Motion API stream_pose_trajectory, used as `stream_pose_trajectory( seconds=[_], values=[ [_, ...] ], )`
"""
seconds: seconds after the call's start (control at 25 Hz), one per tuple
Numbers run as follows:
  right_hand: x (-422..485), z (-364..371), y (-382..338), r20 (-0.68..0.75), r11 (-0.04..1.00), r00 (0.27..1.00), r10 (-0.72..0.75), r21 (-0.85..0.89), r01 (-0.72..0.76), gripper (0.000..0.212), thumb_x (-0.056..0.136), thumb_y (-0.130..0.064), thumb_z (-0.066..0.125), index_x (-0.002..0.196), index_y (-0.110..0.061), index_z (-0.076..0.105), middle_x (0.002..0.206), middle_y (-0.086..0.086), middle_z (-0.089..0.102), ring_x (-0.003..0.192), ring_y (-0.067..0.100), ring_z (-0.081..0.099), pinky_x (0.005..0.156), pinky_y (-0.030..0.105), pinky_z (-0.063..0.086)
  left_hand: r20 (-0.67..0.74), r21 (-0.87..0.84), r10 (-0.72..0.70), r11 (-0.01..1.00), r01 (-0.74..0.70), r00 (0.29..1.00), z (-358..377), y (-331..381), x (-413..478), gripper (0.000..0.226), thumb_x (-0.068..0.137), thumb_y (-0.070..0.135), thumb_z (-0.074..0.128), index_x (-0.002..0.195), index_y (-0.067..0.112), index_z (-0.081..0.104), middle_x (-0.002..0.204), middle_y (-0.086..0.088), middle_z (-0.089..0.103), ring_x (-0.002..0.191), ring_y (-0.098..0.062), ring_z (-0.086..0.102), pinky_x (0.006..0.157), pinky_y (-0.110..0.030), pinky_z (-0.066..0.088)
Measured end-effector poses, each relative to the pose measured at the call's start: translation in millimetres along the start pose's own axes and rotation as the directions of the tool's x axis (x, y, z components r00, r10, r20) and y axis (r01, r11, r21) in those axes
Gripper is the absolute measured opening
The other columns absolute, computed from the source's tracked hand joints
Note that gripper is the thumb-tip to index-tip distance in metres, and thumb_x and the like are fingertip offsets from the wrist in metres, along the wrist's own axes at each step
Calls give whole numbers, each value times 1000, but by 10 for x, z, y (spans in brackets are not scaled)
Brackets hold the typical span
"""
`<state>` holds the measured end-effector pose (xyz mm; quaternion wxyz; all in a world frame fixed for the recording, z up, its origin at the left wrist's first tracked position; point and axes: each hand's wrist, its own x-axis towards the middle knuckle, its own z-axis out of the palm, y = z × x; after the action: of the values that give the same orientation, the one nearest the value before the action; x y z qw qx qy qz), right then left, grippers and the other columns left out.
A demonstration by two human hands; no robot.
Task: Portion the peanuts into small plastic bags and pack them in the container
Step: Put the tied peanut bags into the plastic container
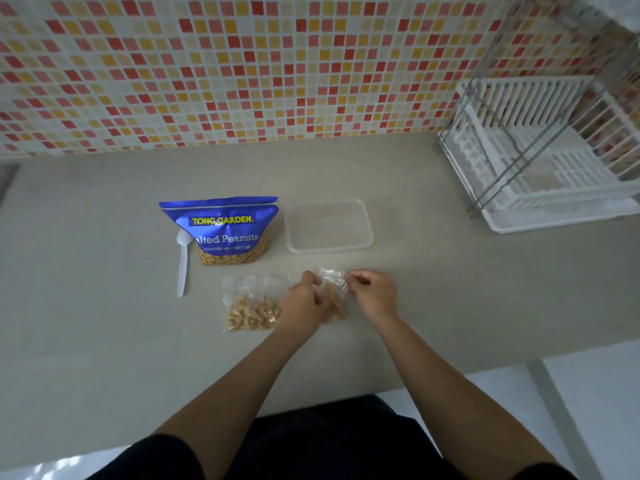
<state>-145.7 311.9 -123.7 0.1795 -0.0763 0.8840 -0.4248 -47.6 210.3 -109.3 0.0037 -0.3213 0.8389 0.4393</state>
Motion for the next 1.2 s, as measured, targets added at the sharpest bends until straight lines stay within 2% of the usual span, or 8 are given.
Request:
stream_pose_trajectory(
  seconds=[0.16,0.4,0.52,0.72,0.8,0.96,1.08,1.2],
  values=[
    [132,37,43,75,997,997,6,-81,0,28,79,-18,66,106,-10,67,100,9,72,97,21,65,74,16,37,-89,271,32,962,-7,996,27,25,-5,31,87,31,55,107,7,50,102,-16,63,93,-37,60,76,-39,47],
    [385,-269,-12,-270,996,963,21,94,5,27,84,-7,57,109,3,57,99,23,66,94,35,63,71,25,37,-398,-70,-165,986,149,902,-333,-3,409,25,89,15,51,109,0,54,100,-21,64,96,-38,58,81,-38,43],
    [542,-318,-116,-120,983,993,17,184,6,43,93,-17,50,131,3,42,122,21,60,112,29,57,88,21,34,-388,-159,-217,973,167,895,-331,90,545,34,91,18,49,118,-3,49,108,-22,64,104,-37,57,89,-38,42],
    [670,-290,-101,81,993,990,-114,16,113,32,89,-19,57,116,-3,57,87,9,61,83,21,58,64,19,36,-299,-166,-234,967,191,925,-232,161,585,44,91,24,53,129,4,46,118,-17,63,109,-30,60,93,-33,41],
    [681,-300,-46,119,993,987,-112,34,109,32,88,-14,58,118,-6,58,100,11,68,94,22,63,74,16,42,-299,-191,-258,959,207,919,-216,176,563,44,91,24,53,131,7,46,121,-16,62,110,-29,59,94,-32,41],
    [636,-371,-30,106,993,987,-119,8,119,47,87,-16,60,131,-6,49,135,12,53,127,21,48,108,32,34,-326,-166,-230,969,184,917,-238,174,544,43,91,23,53,129,5,48,123,-18,60,108,-29,59,94,-34,42],
    [580,-422,-48,54,985,987,-152,87,147,47,85,-15,63,130,-6,50,138,10,50,129,19,45,110,30,31,-417,-185,-178,977,108,891,-249,228,513,39,88,17,56,124,1,52,124,-18,54,103,-30,59,94,-34,43],
    [509,-508,-70,6,954,993,-121,277,115,41,80,-8,68,118,-12,54,122,6,58,118,14,51,97,20,39,-445,-368,-267,925,98,855,-242,295,455,32,87,12,53,118,2,54,94,-10,59,83,-23,56,80,-27,42]
  ],
)
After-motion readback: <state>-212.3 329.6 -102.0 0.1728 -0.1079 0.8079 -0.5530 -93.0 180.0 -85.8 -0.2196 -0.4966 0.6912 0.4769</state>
